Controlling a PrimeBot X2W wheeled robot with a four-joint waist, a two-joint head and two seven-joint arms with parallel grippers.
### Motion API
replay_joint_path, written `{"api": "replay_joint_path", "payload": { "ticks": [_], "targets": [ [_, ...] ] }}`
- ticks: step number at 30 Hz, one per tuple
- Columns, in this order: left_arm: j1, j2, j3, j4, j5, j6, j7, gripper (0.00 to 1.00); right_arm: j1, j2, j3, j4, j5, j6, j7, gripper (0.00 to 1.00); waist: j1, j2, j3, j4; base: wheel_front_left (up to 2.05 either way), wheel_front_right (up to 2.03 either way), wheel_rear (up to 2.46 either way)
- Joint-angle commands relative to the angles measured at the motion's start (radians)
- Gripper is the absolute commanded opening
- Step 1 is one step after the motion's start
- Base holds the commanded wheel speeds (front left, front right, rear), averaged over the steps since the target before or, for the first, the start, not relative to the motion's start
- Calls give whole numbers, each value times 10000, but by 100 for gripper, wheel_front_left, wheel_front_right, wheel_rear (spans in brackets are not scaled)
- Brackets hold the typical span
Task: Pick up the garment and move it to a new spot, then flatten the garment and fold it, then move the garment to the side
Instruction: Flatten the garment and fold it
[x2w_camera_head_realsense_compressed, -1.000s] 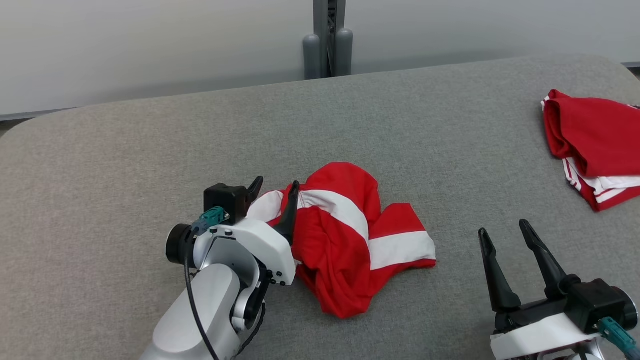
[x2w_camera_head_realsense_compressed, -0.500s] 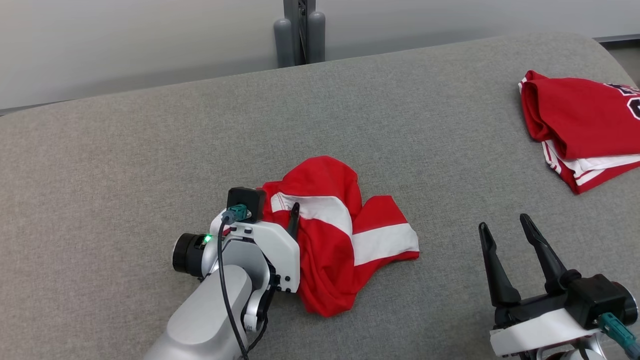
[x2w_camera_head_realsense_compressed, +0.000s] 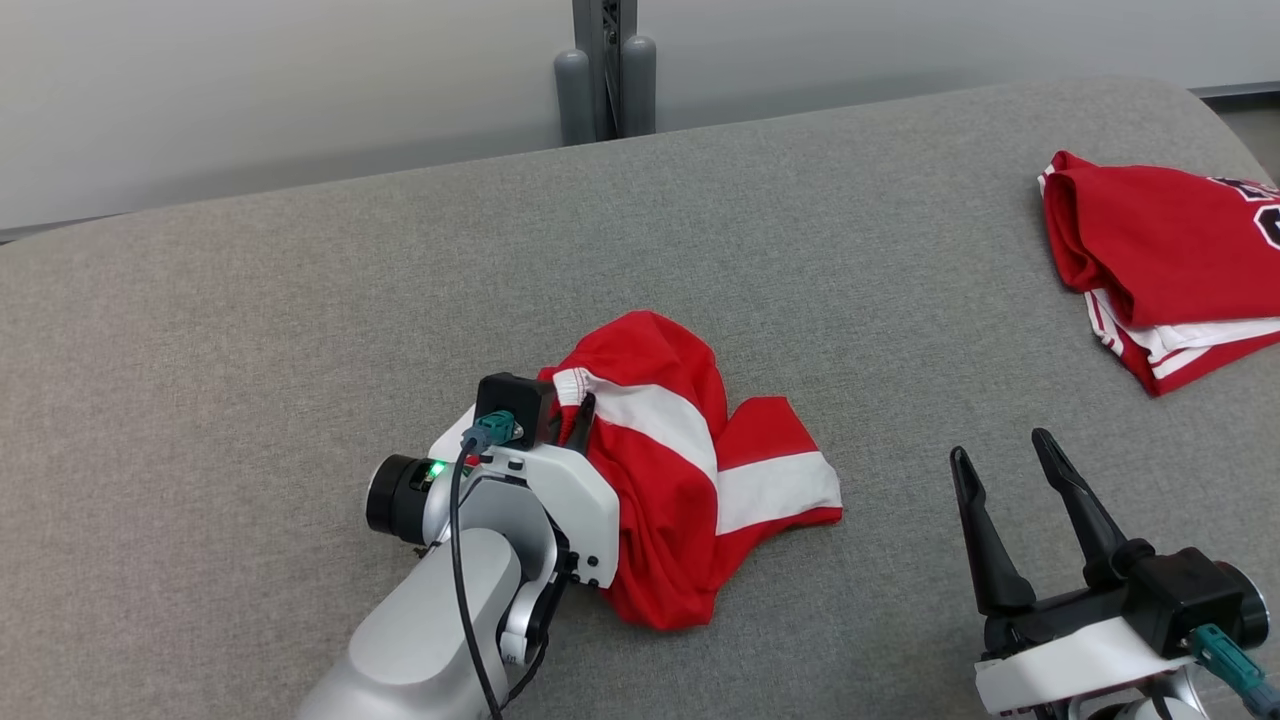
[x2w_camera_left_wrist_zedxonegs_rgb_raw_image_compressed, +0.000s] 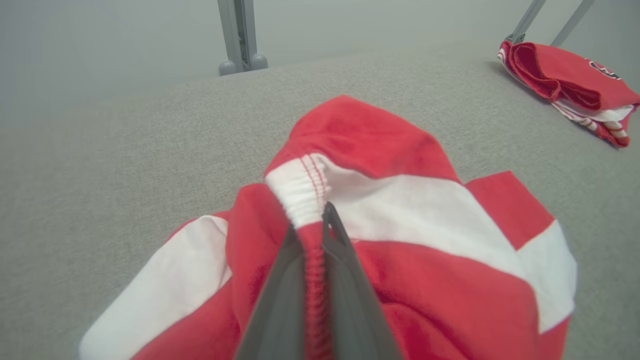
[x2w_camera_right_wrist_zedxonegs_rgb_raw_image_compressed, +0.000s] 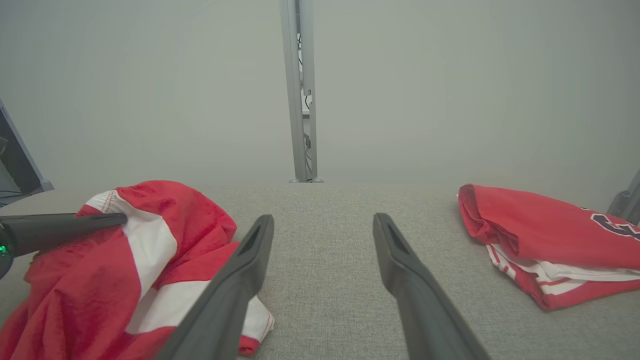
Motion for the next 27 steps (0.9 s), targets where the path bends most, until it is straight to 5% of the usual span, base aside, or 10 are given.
{"api": "replay_joint_path", "payload": {
  "ticks": [1, 15, 27],
  "targets": [
    [-150, 48, -62, 10, 37, 28, -97, 0, -32, -67, -12, 52, -5, -3, -3, 100, 0, -1, -70, 15, 0, 0, 0],
    [-1612, 43, -375, -1935, -988, -317, 198, 0, 73, 0, 224, 188, 95, -3, -3, 100, 0, -1, -441, -360, 0, 0, 0],
    [-4254, 48, -1352, -3068, -2661, 479, -902, 0, -44, 50, 335, 340, 146, -3, -3, 100, 0, -1, -367, -821, 0, 0, 0]
  ]
}}
